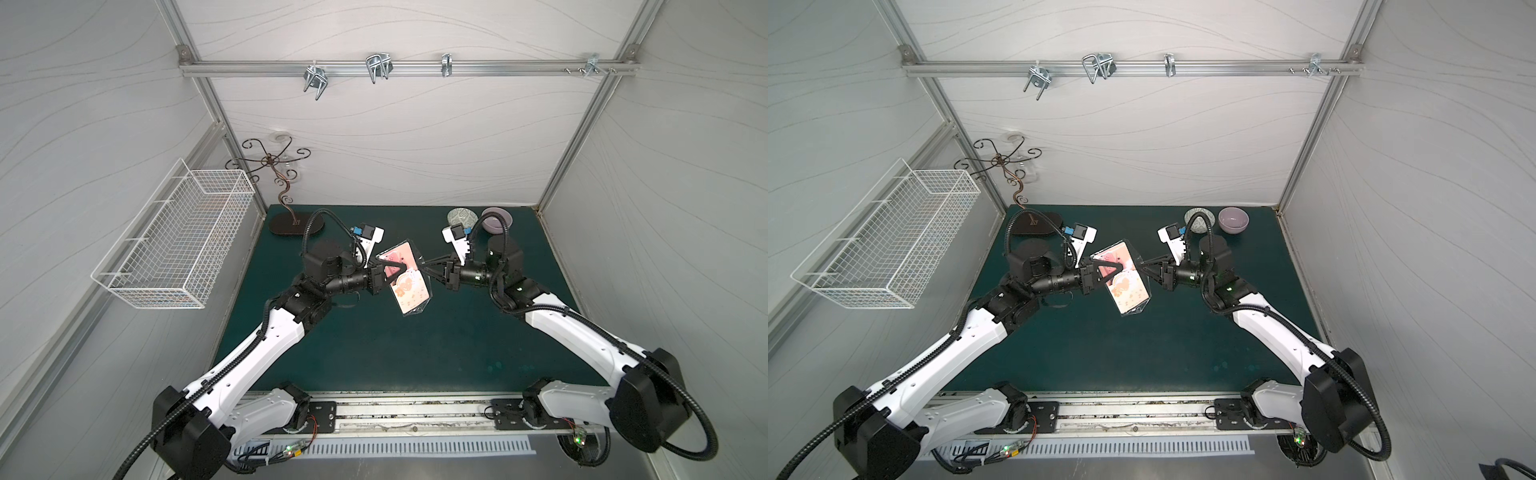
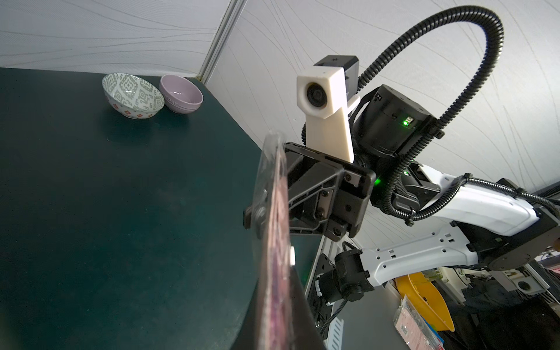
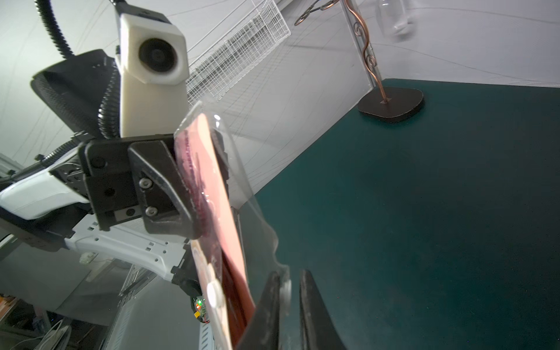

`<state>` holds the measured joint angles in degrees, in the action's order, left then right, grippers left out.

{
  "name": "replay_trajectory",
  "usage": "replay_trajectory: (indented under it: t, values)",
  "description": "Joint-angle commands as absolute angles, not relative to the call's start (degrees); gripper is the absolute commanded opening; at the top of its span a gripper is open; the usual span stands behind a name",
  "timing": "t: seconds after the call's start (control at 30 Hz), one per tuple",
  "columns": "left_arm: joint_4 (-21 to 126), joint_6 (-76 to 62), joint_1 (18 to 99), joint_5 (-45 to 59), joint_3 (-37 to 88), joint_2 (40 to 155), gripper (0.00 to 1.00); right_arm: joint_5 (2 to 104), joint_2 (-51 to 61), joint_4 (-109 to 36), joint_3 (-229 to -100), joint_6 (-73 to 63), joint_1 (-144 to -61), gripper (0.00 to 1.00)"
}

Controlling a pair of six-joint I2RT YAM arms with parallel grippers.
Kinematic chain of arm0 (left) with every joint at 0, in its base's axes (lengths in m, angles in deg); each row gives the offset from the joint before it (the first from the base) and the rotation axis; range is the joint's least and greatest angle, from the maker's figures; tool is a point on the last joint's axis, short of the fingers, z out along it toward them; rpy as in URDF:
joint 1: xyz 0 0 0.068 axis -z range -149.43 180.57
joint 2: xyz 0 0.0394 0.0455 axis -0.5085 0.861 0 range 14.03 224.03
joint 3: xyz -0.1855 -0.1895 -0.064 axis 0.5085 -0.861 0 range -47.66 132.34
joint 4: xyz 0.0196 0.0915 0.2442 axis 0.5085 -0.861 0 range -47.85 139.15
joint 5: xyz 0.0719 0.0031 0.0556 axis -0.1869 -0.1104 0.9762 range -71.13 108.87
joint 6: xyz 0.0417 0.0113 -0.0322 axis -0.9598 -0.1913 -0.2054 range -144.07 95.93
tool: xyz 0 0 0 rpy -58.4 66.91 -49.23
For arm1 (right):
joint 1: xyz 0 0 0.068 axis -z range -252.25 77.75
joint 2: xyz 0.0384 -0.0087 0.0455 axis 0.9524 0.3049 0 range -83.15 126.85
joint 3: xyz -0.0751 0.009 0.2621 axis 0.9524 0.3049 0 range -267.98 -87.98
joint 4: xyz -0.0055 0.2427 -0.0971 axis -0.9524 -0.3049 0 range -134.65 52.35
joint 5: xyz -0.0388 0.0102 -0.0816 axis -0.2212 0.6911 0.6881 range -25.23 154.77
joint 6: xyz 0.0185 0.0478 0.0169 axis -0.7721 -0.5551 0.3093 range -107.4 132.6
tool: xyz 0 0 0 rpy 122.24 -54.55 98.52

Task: Open the ruler set and take out the ruler
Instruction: Open the ruler set bag.

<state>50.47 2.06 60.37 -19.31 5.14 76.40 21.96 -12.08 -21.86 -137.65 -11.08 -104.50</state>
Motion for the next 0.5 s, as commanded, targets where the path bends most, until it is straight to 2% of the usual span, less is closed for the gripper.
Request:
replay_trajectory:
  t: [0.0, 0.07, 0.27, 0.3, 0.37, 0.43, 0.47]
  values:
    - [54.86, 2.3, 60.73, -20.41, 5.85, 75.26, 0.0, 15.1, -10.36, -15.96, -138.83, -14.79, -104.31, 0.05]
    - [55.05, 2.3, 60.79, -20.41, 5.85, 75.23, 0.0, 12.4, -9.7, -11.57, -138.24, -18.45, -103.97, 0.0]
    - [55.13, 1.53, 60.71, -18.48, 5.01, 75.23, 0.0, 10.33, -9.9, -7.82, -136.55, -24.99, -102.09, 0.0]
    - [55.03, 1.57, 60.8, -17.8, 4.78, 75.18, 0.03, 10.95, -10.55, -9.02, -136.18, -24.72, -101.82, 0.0]
    - [55.04, 1.13, 60.63, -16.13, 4.27, 75.18, 0.17, 12.93, -12.1, -12.54, -135.64, -23.37, -101.6, 0.0]
    - [54.3, 0.89, 60.61, -13.86, 3.9, 75.21, 0.38, 15.5, -14.17, -15.77, -134.76, -22.28, -101.3, 0.0]
    - [53.63, 0.89, 60.47, -12.37, 3.93, 75.27, 0.42, 16.73, -15.12, -17.05, -134.43, -22.01, -101.17, 0.0]
